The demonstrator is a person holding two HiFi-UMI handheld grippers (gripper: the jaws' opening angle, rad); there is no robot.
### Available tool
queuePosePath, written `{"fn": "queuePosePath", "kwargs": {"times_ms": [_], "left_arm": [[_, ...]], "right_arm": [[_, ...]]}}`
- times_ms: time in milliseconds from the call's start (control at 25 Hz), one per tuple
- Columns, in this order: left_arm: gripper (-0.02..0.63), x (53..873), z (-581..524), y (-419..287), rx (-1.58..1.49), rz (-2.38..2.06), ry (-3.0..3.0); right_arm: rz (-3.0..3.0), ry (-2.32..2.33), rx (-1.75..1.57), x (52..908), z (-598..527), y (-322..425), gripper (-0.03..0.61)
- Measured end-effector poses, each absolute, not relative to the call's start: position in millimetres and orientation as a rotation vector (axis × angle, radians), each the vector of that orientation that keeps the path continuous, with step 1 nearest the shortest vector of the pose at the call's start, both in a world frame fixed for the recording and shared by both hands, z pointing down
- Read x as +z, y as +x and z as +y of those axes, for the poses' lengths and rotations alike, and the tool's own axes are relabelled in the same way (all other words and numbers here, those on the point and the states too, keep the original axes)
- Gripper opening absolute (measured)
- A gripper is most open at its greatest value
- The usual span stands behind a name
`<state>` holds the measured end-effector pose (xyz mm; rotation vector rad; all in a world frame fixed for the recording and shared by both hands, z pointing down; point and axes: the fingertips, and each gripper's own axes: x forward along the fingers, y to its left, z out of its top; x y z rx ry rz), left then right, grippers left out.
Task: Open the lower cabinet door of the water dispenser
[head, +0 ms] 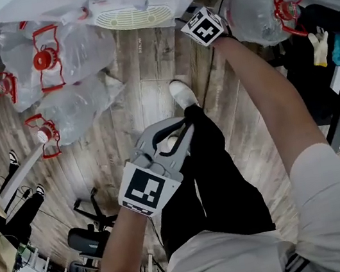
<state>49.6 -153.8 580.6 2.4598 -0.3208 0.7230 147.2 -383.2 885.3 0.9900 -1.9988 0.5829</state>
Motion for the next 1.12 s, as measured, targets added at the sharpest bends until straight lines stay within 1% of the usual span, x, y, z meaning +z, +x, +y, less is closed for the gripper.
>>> {"fn": "queuePosePath", "kwargs": {"times_ms": [1120], "left_arm": [[0.059, 551, -115, -41, 0.591, -0.550, 2.458]], "right_arm": [[-1.879, 0.888, 0.613, 882, -297, 90, 0.161]]}}
